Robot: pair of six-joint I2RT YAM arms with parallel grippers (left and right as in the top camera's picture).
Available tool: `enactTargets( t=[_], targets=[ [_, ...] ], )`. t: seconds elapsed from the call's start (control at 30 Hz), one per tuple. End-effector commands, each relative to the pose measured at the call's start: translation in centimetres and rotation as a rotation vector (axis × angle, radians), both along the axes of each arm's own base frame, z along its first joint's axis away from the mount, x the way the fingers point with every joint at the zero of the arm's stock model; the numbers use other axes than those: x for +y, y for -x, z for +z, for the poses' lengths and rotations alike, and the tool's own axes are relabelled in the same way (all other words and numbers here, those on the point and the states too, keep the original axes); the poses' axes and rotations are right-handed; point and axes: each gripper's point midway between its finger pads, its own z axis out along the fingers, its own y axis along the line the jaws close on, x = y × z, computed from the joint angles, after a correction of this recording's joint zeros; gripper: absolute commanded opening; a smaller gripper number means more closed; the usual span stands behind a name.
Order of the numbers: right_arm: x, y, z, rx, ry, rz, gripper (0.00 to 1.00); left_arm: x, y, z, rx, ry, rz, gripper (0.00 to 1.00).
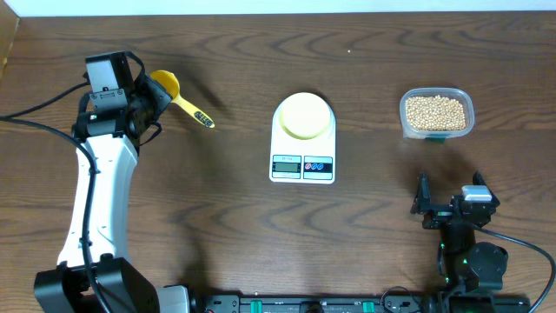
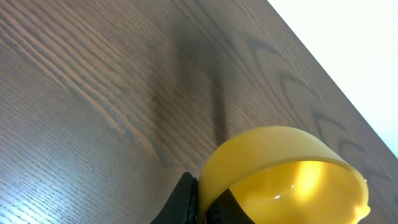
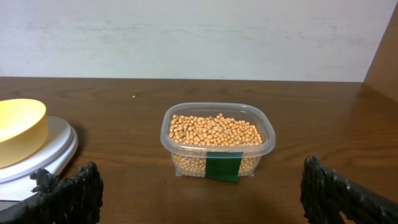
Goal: Scoop item into bowl and weigh 50g on scale
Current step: 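Lift the yellow scoop with the left gripper and pull it back, then open the right gripper and reach it toward the soybean tub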
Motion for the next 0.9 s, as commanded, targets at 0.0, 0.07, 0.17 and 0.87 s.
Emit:
enactTargets(
  t=[0.0, 0.07, 0.17, 0.87],
  targets=[
    [-0.1, 0.0, 0.0, -0.001, -0.013, -0.004, 0.99, 0.4, 0.3, 0.3, 0.001, -0.006, 0.017, 0.08],
    [-0.1, 0.0, 0.0, -0.001, -0.013, -0.004, 0.99, 0.3, 0.3, 0.3, 0.003, -0.005, 0.017, 0.08],
    [-0.1, 0.0, 0.0, -0.003, -0.013, -0.006, 0.99, 0.3, 0.3, 0.3, 0.002, 0.003, 0.027, 0.08],
    [0.0, 0.6, 7.6, -0.311, 0.041, -0.004, 0.99, 0.4, 0.2, 0.4, -0.013, 0.124, 0.166, 0.08]
  ],
)
